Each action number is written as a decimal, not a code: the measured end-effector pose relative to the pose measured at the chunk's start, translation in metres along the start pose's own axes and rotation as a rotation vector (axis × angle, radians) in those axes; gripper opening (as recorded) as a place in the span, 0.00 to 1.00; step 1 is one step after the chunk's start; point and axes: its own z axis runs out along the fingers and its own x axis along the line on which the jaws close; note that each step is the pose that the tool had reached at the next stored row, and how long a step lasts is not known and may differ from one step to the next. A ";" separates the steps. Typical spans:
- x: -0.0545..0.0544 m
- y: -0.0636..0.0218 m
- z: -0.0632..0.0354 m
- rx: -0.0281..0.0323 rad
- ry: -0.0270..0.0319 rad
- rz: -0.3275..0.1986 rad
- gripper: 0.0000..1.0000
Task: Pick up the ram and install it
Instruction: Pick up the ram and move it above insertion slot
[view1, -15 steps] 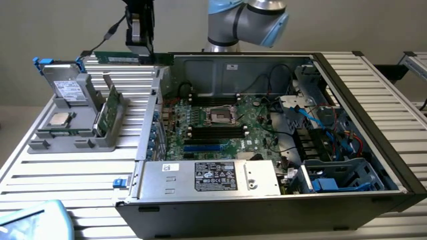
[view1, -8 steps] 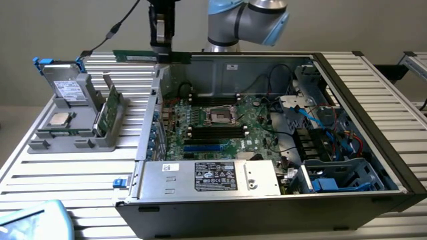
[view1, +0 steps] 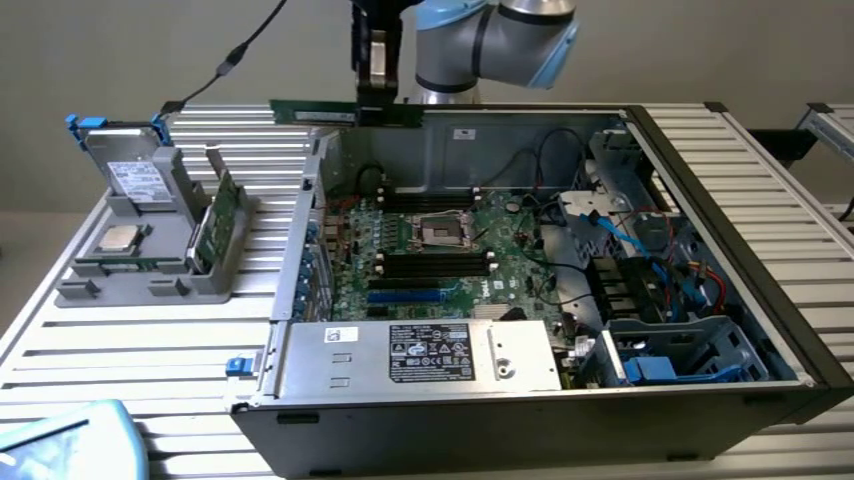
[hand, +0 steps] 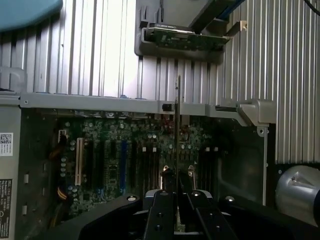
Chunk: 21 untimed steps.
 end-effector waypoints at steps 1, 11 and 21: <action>0.000 -0.0048 0.0000 0.0000 0.0000 0.000 0.15; 0.001 -0.0499 0.0058 0.0058 0.0002 -0.001 0.15; -0.014 -0.0772 0.0208 0.0029 0.0263 0.002 0.15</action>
